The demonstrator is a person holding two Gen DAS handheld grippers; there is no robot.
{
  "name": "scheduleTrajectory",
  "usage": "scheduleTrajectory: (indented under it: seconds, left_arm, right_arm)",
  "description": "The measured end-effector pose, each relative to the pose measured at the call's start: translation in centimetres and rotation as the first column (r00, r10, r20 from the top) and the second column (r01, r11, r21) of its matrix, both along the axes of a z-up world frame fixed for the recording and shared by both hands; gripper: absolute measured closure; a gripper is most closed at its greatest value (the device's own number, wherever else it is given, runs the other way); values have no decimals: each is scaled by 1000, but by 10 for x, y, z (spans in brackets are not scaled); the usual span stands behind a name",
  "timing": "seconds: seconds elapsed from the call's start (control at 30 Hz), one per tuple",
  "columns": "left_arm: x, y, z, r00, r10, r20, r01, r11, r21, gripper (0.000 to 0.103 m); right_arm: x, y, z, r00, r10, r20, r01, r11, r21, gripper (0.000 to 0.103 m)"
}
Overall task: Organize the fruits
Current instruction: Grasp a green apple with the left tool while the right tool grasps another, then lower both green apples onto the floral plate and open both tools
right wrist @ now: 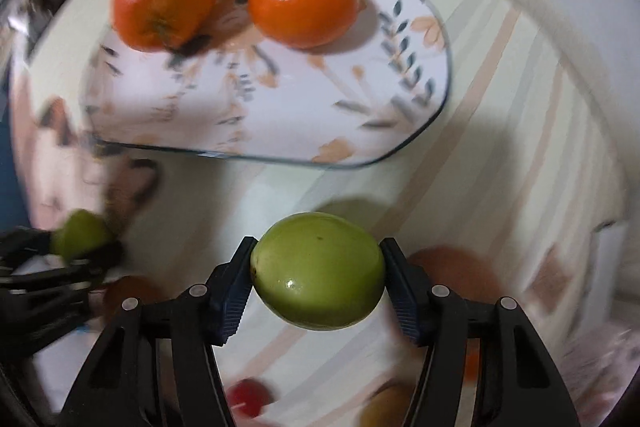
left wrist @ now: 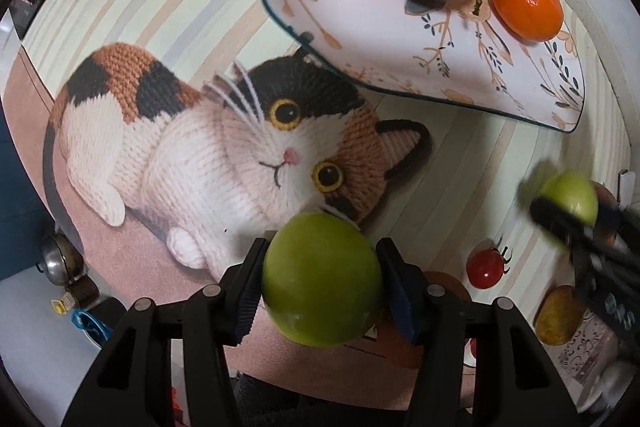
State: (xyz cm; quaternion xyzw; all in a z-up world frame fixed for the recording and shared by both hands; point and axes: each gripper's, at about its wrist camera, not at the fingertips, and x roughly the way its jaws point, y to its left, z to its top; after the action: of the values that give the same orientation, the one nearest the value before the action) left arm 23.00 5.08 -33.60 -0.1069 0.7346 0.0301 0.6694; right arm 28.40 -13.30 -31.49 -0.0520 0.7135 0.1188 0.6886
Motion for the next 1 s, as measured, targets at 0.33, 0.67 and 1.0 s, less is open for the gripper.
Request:
scheduleTrajectory:
  seconds: [0.33, 0.67, 1.0]
  left_arm:
    - [-1, 11, -5, 1000, 16, 14, -15, 1000, -23, 51]
    - [1, 13, 49, 996, 10, 86, -3, 997, -79, 51]
    - [74, 51, 72, 985, 59, 164, -50, 997, -60, 51]
  right_arm:
    - [-25, 2, -16, 998, -42, -36, 44, 997, 56, 39]
    - [-6, -17, 31, 992, -122, -18, 124, 977, 174, 39]
    - [84, -49, 47, 969, -244, 48, 232, 956, 178, 39]
